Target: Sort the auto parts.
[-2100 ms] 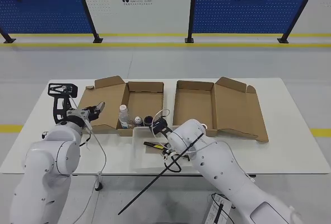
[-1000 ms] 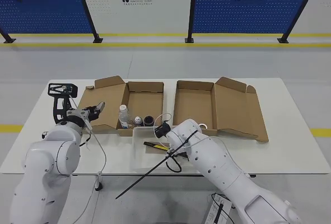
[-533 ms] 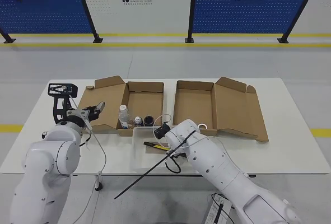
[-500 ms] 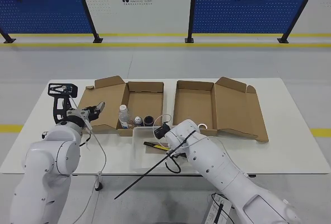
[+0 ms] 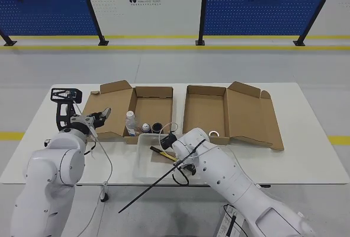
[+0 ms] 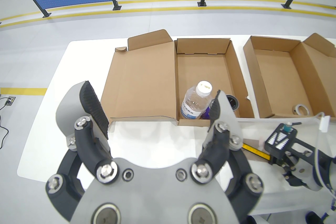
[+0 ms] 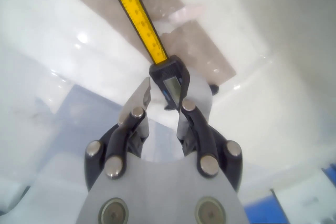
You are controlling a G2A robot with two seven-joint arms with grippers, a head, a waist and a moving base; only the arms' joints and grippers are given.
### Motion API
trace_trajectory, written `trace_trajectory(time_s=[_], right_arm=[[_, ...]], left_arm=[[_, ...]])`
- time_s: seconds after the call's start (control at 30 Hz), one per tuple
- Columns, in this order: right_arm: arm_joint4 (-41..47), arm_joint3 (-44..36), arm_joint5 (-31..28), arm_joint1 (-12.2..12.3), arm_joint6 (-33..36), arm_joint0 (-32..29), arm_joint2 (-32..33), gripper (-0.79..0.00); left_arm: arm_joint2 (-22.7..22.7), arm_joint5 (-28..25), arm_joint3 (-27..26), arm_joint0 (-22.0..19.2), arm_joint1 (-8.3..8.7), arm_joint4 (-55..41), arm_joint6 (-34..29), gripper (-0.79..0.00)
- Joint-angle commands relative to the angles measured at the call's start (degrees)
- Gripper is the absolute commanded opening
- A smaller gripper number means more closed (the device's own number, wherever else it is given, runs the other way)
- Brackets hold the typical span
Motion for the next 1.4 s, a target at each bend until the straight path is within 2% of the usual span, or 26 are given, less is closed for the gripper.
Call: trace_trajectory(time_s=[0.0, 0.33, 0.77, 1.37], right_arm=[[-0.13, -0.19, 0.1, -0.05, 0.16, 0.03, -0.04, -0.536], [-2.74, -1.98, -0.55, 0.14, 0.61, 0.52, 0.22, -0.437], [-1.67, 3.19, -3.83, -1.02, -1.1, 1.95, -1.5, -0.434], [-1.71, 3.51, -4.73, -1.11, -1.35, 1.64, -0.53, -0.413]], left_arm=[[0.0, 0.0, 0.0, 0.0, 0.0, 0.0, 0.0, 0.0], [0.0, 0.0, 0.0, 0.0, 0.0, 0.0, 0.0, 0.0], [0.0, 0.0, 0.0, 0.0, 0.0, 0.0, 0.0, 0.0], [0.0, 0.0, 0.0, 0.0, 0.0, 0.0, 0.0, 0.0]])
